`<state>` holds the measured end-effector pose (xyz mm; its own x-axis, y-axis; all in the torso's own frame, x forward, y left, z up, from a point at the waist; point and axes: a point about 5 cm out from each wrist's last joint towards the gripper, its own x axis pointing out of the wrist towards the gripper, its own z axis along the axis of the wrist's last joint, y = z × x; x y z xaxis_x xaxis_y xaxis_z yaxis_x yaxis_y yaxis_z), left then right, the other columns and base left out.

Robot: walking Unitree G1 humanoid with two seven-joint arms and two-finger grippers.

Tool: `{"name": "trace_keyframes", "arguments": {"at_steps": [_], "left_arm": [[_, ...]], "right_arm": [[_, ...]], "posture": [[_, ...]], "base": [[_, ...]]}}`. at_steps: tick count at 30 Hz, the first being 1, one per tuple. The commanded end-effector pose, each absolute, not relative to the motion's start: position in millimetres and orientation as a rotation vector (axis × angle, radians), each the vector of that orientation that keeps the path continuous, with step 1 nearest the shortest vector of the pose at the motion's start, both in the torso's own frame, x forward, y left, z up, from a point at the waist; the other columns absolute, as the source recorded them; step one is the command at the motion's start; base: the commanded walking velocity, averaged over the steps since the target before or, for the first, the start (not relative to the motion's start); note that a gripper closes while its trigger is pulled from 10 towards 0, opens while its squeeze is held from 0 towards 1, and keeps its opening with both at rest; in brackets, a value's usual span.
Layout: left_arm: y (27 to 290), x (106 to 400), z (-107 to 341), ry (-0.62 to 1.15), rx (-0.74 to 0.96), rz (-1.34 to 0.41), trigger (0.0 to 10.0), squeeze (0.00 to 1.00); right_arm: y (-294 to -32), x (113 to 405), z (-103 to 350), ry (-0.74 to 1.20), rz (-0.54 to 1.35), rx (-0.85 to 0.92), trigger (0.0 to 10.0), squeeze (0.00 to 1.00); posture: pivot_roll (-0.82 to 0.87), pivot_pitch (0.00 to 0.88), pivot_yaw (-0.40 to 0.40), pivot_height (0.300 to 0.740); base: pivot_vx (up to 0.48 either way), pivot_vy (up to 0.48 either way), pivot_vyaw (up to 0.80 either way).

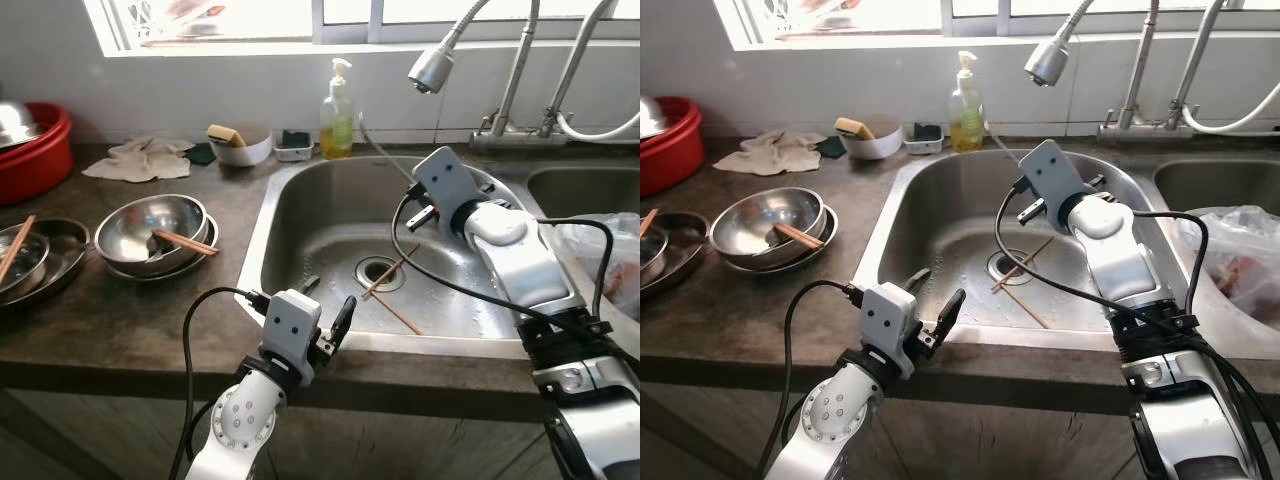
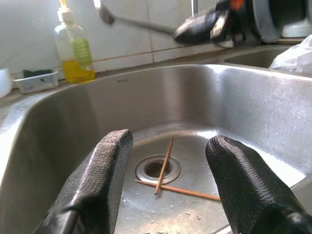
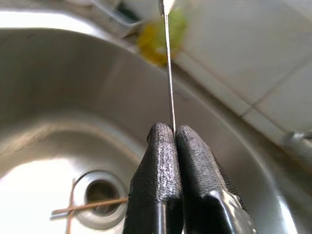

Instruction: Kitchen organization

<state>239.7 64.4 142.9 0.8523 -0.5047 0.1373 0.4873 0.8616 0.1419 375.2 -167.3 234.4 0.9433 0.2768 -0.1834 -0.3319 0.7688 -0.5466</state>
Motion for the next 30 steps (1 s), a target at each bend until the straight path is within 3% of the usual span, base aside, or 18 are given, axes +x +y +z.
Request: {"name": "trace_keyframes", "arguments": {"at_steps": [1, 4, 9, 20, 21, 22, 30], "left_arm": [[64.8, 238.2, 145.8, -0.176, 0.111, -0.517, 10.0, 0.0], [63.5, 232.7, 145.4, -0.167, 0.109, -0.518, 10.0, 0.0], [63.2, 229.3, 145.3, -0.161, 0.105, -0.519, 10.0, 0.0], [67.0, 220.5, 144.7, -0.138, 0.101, -0.515, 10.0, 0.0], [66.8, 219.9, 144.6, -0.136, 0.103, -0.518, 10.0, 0.0], [66.5, 219.7, 144.7, -0.136, 0.102, -0.52, 10.0, 0.0], [65.9, 221.4, 145.5, -0.138, 0.104, -0.515, 10.0, 0.0]], "right_arm": [[-169.2, 377.5, 234.5, 0.115, 0.342, -0.637, 10.0, 0.0], [-170.7, 379.3, 206.0, 0.284, 0.448, -0.688, 10.0, 0.0], [-173.5, 376.4, 192.6, 0.359, 0.494, -0.732, 10.0, 0.0], [-195.0, 374.5, 167.4, 0.495, 0.446, -0.769, 10.0, 0.0], [-195.4, 374.4, 166.6, 0.496, 0.442, -0.768, 10.0, 0.35], [-195.4, 374.5, 166.6, 0.495, 0.441, -0.767, 10.0, 1.0], [-191.5, 376.4, 170.1, 0.451, 0.43, -0.755, 10.0, 1.0]], "posture": [[0.1, 0.085, 0.006, 0.74], [0.11, 0.107, 0.001, 0.74], [0.12, 0.12, -0.002, 0.74], [0.14, 0.147, -0.003, 0.74], [0.14, 0.152, 0.002, 0.74], [0.14, 0.152, 0.002, 0.74], [0.14, 0.135, -0.006, 0.74]], "base": [[0.0, 0.0, 0.0], [0.0, 0.0, 0.0], [0.0, 0.0, 0.0], [0.0, 0.0, 0.0], [0.0, 0.0, 0.0], [0.0, 0.0, 0.0], [0.0, 0.0, 0.0]]}}
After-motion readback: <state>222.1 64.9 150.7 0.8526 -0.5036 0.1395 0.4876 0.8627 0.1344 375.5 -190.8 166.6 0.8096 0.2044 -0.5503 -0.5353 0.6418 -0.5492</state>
